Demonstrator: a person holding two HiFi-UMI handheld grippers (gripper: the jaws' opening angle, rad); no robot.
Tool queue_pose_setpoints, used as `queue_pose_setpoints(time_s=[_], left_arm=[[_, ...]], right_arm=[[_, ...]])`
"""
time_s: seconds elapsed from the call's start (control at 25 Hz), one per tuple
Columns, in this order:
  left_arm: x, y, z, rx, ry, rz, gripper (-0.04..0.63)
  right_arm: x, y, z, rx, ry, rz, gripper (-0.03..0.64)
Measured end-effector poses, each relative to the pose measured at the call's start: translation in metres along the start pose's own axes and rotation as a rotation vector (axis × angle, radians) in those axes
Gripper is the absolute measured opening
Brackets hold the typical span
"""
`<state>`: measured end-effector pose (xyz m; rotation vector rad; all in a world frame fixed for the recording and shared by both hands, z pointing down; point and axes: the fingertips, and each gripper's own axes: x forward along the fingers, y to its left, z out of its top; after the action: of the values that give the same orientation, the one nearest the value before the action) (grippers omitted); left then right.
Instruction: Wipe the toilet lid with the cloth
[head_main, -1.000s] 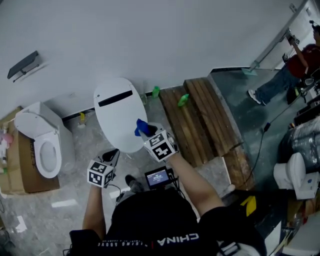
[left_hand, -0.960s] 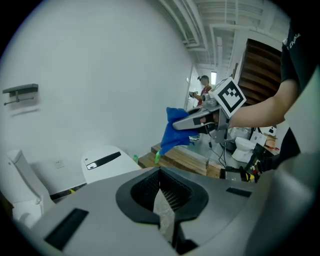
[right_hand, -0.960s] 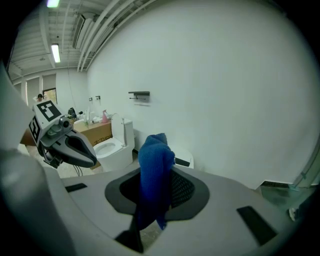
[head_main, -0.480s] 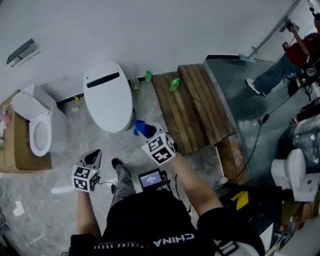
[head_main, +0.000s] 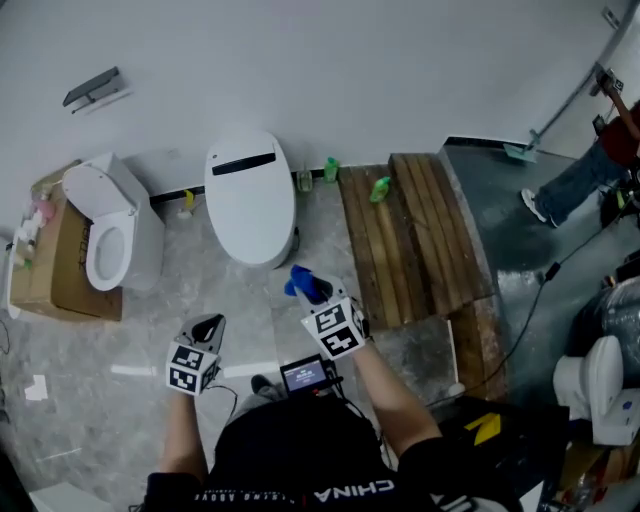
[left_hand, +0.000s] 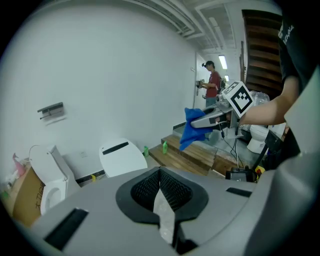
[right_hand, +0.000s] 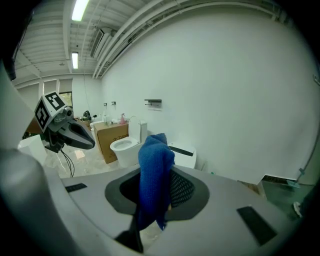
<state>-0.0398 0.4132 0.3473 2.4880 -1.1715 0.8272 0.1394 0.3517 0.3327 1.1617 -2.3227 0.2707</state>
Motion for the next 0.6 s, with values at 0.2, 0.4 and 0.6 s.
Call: queue_pose_setpoints(time_s=[0.2,0.4,0.6], left_arm=[[-0.021,0.003,0.018,-0.008,-0.093,-0.053,0.012],[-0.026,0.010,0.009,-0.016,-0.109,-0.051,0.012],[-0.025,0.014,0.007,0.015,-0.102,-0.042,0.012]], right_arm=[[-0.003,0.026,0.007,0.010,0.013,0.023,0.092],[-0.002,0.047,0.021,-0.036,0.010,0.016,0.092],[-0.001,0.056,0.023,-0.038,0.009,0.006,0.092]])
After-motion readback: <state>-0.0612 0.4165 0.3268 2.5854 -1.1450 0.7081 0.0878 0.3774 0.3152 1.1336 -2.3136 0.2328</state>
